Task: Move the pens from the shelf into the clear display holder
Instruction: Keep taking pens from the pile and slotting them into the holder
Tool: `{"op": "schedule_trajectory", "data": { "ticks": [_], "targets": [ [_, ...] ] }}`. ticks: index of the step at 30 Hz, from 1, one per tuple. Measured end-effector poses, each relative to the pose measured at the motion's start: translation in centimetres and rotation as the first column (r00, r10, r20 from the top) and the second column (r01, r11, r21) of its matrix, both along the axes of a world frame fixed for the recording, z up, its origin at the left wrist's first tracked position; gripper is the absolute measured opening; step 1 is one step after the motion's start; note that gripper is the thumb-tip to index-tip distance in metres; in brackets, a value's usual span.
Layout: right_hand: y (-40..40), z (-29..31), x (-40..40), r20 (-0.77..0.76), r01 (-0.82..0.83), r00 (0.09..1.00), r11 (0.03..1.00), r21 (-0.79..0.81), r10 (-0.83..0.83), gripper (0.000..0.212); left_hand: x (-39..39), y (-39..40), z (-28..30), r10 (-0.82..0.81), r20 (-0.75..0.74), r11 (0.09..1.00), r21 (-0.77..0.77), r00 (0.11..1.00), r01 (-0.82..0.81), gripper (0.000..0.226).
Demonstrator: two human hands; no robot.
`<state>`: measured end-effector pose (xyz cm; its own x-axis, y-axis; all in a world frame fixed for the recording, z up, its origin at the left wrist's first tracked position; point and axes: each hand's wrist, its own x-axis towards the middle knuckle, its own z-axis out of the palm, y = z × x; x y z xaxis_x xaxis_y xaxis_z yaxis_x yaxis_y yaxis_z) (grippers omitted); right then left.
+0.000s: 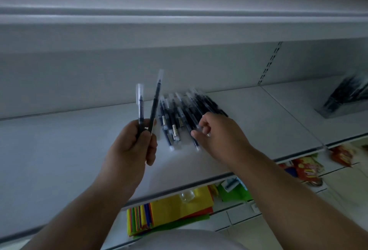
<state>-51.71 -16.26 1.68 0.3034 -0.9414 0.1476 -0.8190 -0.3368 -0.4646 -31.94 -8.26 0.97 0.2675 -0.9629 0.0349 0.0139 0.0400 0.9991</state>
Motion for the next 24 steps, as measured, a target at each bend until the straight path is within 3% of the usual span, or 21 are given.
{"op": "schedule_trajectory", "data": {
  "ticks": [5,11,15,19,24],
  "targets": [
    [0.7,-1.0,1.3,-0.052,0.028,0.998,0.999,0.036,-0.026,0.019,-0.2,0.8,0.2,-0.028,-0.079,0.999,0.016,0.996,0.029,0.027],
    [0.5,-0.2,2.4,-0.242,0.056,0.97,0.992,0.111,-0.028,0.017,-0.2,1.1,0.0,-0.025,-0.116,0.997,0.064,0.993,0.032,0.015],
    [0.6,0.0,2.3,-0.312,0.058,0.95,0.994,0.095,-0.025,0.022,-0.8,1.1,-0.5,-0.004,-0.139,0.996,0.092,0.99,0.017,0.028],
    [1.0,-0.3,1.0,-0.138,0.093,0.987,0.991,0.092,-0.079,0.014,-1.1,1.4,-0.3,0.001,-0.152,0.995,0.095,0.988,0.014,0.023],
    [2.2,0.4,-1.3,0.25,0.099,0.956,0.973,0.209,-0.152,0.014,-2.9,1.1,-0.6,-0.038,-0.13,0.992,0.112,0.991,0.052,0.03]
  ]
}}
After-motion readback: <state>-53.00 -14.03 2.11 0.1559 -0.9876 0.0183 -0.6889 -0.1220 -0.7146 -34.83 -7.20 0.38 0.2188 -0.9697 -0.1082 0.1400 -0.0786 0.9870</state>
